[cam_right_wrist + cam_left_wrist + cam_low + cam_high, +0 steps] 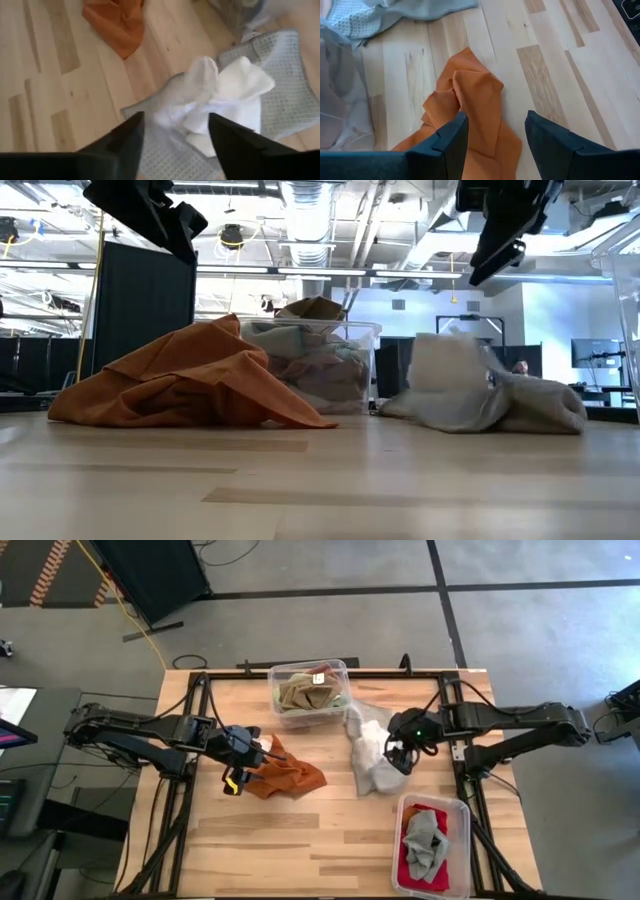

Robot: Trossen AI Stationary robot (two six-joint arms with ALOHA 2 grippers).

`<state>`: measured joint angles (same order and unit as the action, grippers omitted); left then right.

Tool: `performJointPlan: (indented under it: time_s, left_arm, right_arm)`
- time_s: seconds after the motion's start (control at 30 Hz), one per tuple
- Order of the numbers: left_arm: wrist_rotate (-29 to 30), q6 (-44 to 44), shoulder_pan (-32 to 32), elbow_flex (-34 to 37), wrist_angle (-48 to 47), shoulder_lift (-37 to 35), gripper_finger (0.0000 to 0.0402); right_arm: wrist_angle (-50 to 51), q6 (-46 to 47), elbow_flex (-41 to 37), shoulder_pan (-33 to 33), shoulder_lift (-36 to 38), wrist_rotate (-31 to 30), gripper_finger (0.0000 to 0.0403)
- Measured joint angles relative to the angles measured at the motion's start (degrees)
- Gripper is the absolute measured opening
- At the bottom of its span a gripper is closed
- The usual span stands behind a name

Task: Sort towels by color in basket
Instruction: Put the white towel into the top transparent bin

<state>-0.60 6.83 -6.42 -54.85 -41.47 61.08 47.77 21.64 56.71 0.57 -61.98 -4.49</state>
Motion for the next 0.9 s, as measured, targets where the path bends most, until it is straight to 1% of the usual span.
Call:
performJointPlan:
  time_s: [0.1,0.2,0.3,0.47,0.67,0.9]
  left_arm:
    - [0.00,-0.09,0.00,0.00,0.00,0.00,0.0187]
    - [-0.06,-0.74,0.00,0.00,0.00,0.00,0.0187]
    - [-0.20,-1.37,0.00,0.00,0.00,0.00,0.0187]
    - [-0.20,-1.70,0.00,0.00,-0.02,0.00,0.0187]
    - [-0.17,-1.73,0.00,0.00,-0.03,0.02,0.0187]
    - [-0.17,-1.75,0.00,0.00,-0.02,0.02,0.0187]
  right_arm:
    - [-0.05,1.58,0.01,-0.26,-0.34,-1.23,0.0294]
    - [-0.46,2.34,0.02,-0.19,-2.60,-1.88,0.0307]
    - [-2.32,1.98,0.02,-0.57,-6.37,-1.86,0.0309]
    - [-5.91,-1.40,0.00,-1.35,-13.89,-1.82,0.0310]
    - [-6.25,-2.59,0.00,0.71,-22.26,-3.00,0.0310]
    - [-6.72,-3.65,0.00,3.11,-29.64,-3.42,0.0311]
